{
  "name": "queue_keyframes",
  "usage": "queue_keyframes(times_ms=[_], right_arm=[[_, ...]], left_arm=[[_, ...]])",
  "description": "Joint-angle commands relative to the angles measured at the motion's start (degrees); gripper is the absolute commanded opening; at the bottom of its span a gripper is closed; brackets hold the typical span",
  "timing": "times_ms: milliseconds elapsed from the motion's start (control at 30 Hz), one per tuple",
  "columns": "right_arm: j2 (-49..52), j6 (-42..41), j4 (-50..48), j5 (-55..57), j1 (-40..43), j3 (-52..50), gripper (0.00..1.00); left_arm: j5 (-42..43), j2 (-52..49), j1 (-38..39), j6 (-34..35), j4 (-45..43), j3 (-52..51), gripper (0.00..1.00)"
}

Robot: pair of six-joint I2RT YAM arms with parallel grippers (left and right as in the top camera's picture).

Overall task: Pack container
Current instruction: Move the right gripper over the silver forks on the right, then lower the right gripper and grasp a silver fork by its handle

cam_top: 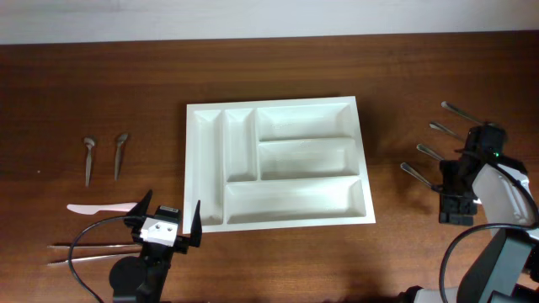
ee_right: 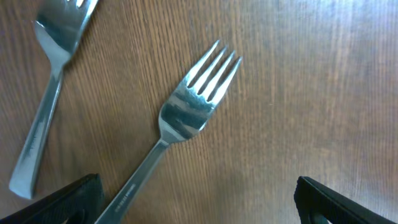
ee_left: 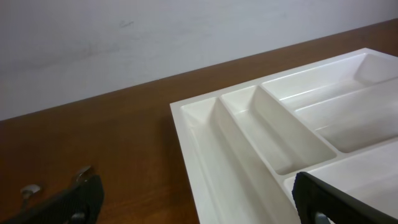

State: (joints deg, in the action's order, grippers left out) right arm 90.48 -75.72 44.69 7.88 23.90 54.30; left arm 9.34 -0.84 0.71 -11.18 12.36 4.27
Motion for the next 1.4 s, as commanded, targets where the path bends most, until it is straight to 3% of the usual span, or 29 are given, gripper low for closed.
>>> queue_keyframes(times_ms=[0, 200, 467, 1367], right_arm=[[0.22, -0.74, -1.29, -0.37, -0.33, 0.02, 1.00], [0.24, -12.17, -1.29, -3.17, -0.33, 0.02, 0.97], [1.51, -18.91, -1.29, -6.45, -0.37, 0.02, 0.98], [8.33, -22.51, -7.02, -8.35, -0.37, 0.76, 0.99]], left_arm=[[-0.39, 0.55, -0.24, -0.94, -0.20, -0.42, 0.99], [-0.39, 0.55, -0.24, -0.94, -0.17, -0.42, 0.99], [-0.39, 0.55, -0.24, -0.94, -0.20, -0.42, 0.99], [-0.39, 0.55, -0.24, -0.94, -0.20, -0.42, 0.99]])
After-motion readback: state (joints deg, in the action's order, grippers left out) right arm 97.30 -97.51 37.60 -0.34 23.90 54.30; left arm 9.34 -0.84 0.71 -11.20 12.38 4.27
